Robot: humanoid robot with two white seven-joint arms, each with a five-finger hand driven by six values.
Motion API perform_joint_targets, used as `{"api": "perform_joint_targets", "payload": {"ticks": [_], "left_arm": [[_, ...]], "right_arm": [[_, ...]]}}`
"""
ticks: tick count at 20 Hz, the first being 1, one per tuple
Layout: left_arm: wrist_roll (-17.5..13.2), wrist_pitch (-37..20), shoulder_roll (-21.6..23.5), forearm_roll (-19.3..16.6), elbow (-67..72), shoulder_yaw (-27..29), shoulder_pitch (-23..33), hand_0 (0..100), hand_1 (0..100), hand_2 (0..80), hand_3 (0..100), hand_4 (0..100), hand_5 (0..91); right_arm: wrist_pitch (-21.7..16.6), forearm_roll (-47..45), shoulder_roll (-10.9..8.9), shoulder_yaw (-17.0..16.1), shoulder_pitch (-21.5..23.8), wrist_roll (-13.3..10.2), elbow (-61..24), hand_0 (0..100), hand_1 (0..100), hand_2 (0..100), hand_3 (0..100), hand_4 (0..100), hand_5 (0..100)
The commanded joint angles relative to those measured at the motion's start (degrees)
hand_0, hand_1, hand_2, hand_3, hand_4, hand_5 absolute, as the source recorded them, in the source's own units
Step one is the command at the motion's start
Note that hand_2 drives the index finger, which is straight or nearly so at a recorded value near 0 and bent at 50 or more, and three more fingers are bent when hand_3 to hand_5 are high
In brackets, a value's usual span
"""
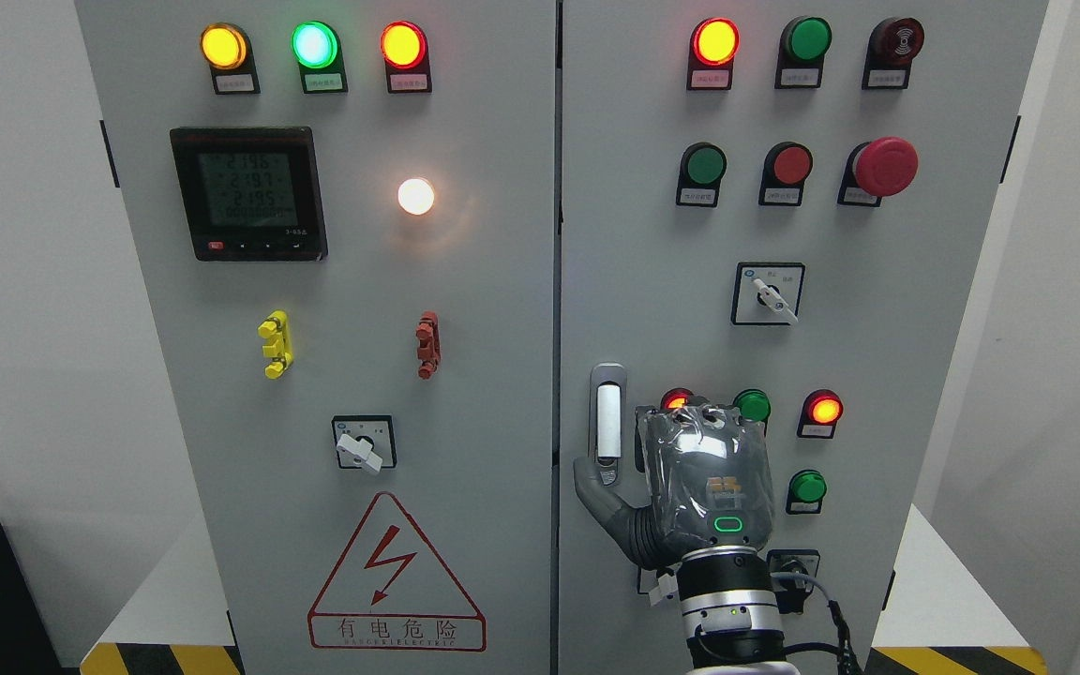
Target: Release door handle
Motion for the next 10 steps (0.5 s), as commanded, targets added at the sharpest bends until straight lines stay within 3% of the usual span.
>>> {"api": "perform_joint_targets", "payload": {"ticks": [1, 10], "left_arm": [[0.02, 0.12, 0.0, 0.0, 0.0, 0.0, 0.0, 0, 0, 4.7, 11, 0, 0.0], [0.02, 0.04, 0.0, 0.0, 0.0, 0.0, 0.0, 0, 0, 4.7, 11, 0, 0.0]], "right_arm": [[-0.02, -0.18, 0.07, -0.85, -0.33, -0.04, 1.13, 23, 35, 77, 98, 74, 68], [0.07, -0.27, 0.07, -1.29, -0.41, 0.05, 1.05, 26, 36, 76, 98, 74, 68]]}}
